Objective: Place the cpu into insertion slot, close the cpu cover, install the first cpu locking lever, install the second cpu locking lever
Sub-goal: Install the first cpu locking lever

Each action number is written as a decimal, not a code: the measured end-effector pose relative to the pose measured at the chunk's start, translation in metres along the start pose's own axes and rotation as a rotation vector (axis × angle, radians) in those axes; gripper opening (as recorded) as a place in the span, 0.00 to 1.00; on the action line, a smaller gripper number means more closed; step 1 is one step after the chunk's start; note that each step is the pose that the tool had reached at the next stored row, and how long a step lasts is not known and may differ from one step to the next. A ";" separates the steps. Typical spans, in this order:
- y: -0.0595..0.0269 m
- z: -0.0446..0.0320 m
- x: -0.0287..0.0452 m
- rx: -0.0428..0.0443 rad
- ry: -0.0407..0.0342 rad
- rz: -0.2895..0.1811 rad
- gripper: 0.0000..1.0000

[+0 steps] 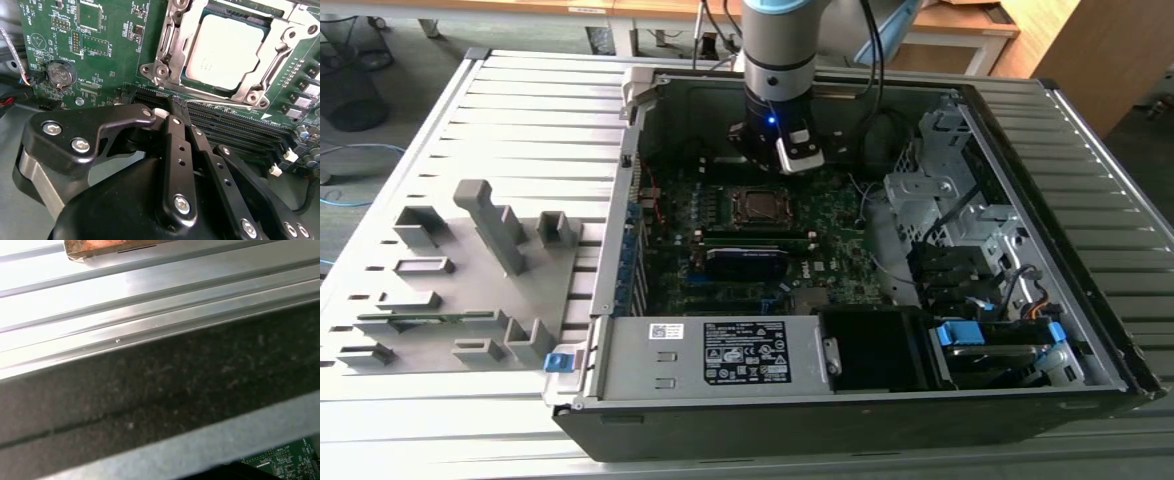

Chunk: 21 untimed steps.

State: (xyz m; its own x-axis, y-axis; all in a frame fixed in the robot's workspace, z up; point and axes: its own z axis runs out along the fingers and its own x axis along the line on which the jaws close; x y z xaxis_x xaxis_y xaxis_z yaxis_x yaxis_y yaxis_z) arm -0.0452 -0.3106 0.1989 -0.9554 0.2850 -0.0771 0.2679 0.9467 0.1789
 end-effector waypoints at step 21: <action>0.0001 0.0010 0.0056 -0.0028 -0.0177 0.010 0.11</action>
State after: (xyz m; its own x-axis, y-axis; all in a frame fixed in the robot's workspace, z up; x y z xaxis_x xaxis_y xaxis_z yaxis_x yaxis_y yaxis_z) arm -0.0504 -0.3087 0.1976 -0.9503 0.2972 -0.0927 0.2772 0.9433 0.1825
